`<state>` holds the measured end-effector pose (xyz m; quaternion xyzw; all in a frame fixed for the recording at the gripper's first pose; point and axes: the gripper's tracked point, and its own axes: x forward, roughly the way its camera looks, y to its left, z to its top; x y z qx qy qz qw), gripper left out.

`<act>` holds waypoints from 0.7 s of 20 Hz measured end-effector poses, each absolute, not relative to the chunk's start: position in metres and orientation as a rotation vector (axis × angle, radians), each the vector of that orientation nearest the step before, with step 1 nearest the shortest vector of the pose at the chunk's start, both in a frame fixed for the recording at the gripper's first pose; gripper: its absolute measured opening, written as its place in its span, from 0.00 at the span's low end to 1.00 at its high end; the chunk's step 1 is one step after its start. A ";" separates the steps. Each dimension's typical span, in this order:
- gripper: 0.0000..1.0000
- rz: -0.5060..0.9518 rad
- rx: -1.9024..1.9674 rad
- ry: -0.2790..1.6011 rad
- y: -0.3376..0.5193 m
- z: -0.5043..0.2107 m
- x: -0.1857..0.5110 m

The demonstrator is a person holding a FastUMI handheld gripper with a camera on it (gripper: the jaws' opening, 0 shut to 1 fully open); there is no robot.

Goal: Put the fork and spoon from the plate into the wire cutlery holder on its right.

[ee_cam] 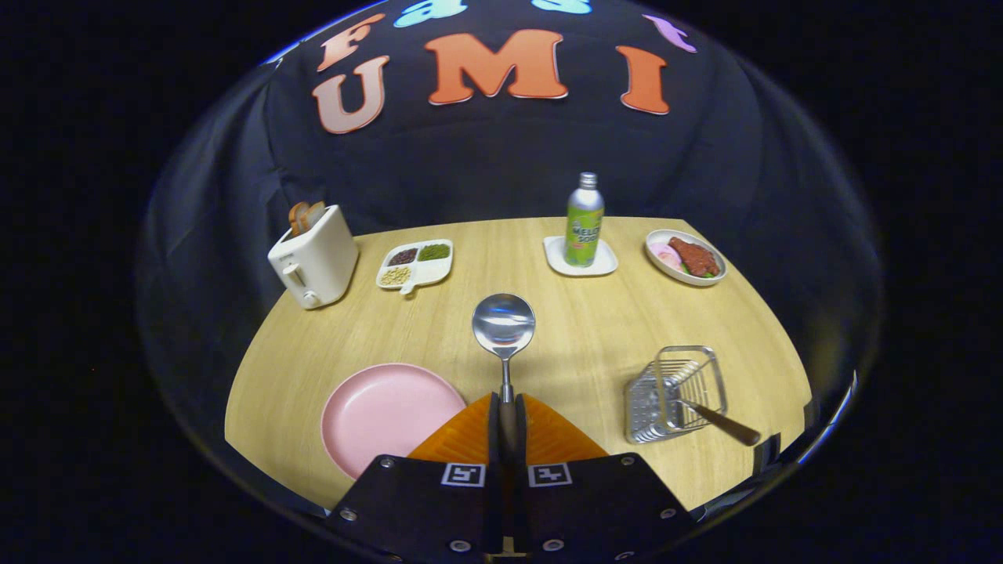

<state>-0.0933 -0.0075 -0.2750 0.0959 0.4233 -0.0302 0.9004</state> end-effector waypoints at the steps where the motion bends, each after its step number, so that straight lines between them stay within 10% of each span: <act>1: 0.06 -0.095 0.207 0.874 -0.023 -0.272 -0.095; 14: 0.05 -0.275 0.171 0.863 -0.132 -0.248 -0.104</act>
